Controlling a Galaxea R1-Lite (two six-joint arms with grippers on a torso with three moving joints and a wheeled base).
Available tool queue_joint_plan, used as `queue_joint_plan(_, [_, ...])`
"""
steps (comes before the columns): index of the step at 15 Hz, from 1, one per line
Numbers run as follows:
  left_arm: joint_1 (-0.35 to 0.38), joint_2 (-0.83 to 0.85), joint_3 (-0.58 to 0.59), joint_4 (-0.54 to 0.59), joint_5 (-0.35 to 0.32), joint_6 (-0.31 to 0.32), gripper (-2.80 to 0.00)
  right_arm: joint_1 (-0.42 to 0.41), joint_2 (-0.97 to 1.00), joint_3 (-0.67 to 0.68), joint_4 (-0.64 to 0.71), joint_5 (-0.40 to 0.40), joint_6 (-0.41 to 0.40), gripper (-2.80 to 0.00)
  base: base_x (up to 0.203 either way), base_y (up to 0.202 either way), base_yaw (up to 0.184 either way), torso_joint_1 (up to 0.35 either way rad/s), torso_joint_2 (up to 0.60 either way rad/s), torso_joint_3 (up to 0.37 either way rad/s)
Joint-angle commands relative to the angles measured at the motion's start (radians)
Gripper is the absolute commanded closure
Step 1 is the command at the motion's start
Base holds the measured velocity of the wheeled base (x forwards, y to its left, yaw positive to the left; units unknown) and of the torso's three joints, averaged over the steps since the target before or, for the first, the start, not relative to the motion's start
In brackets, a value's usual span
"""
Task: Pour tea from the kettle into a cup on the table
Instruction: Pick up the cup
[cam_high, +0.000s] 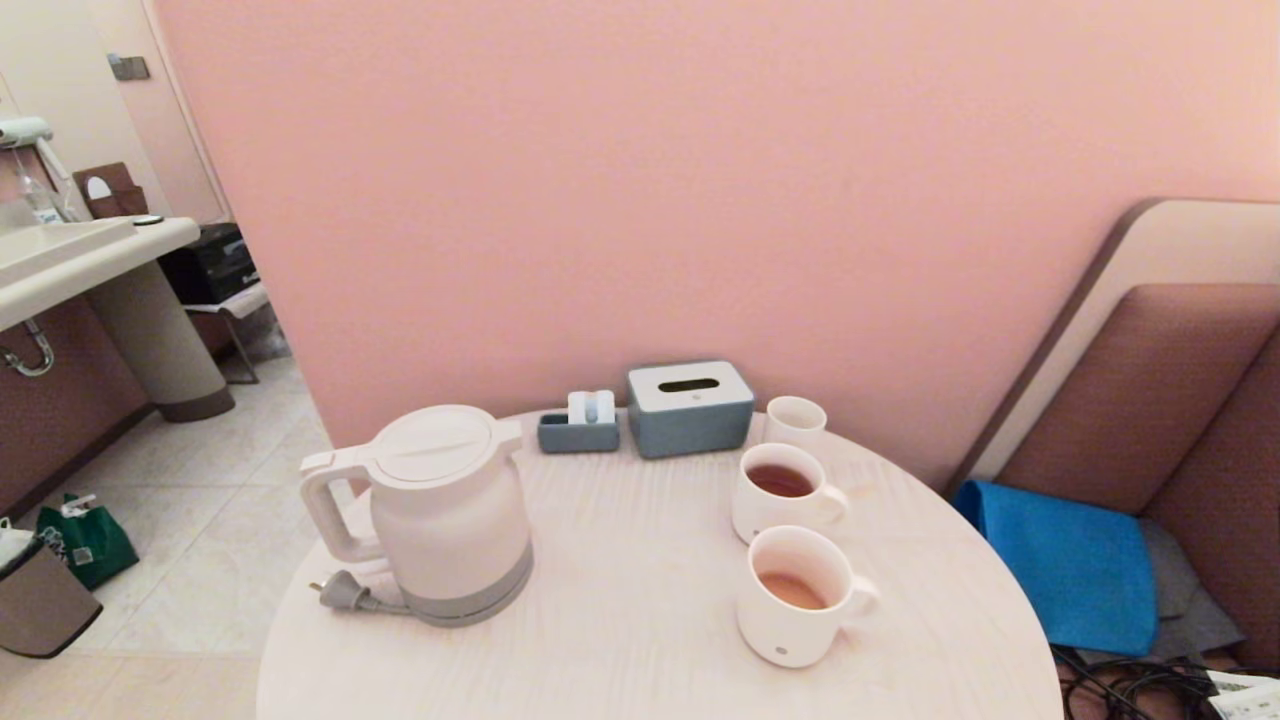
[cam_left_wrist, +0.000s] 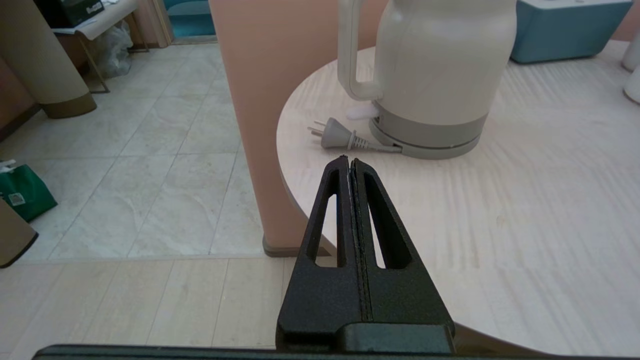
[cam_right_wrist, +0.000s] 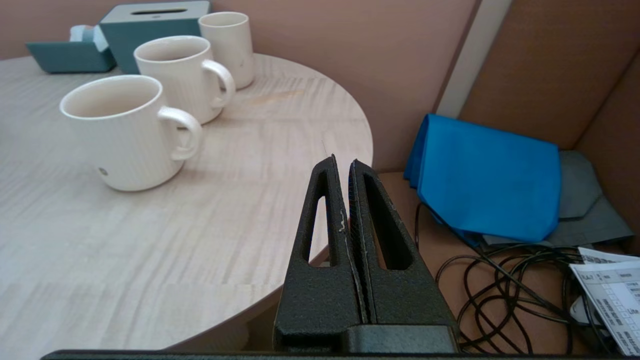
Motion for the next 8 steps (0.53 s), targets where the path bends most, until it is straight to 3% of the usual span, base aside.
queue_joint_plan(1, [0.0, 0.001, 0.0, 0.0, 0.001, 0.0, 0.0, 0.0, 0.001, -0.001, -0.001, 0.0, 0.0, 0.0, 0.0, 0.0, 0.0, -0.056, 0.14, 0.085])
queue_joint_plan(8, [0.001, 0.001, 0.0, 0.0, 0.0, 0.0, 0.0, 0.0, 0.001, -0.001, -0.001, 0.0, -0.001, 0.0, 0.0, 0.0, 0.0, -0.009, 0.02, 0.015])
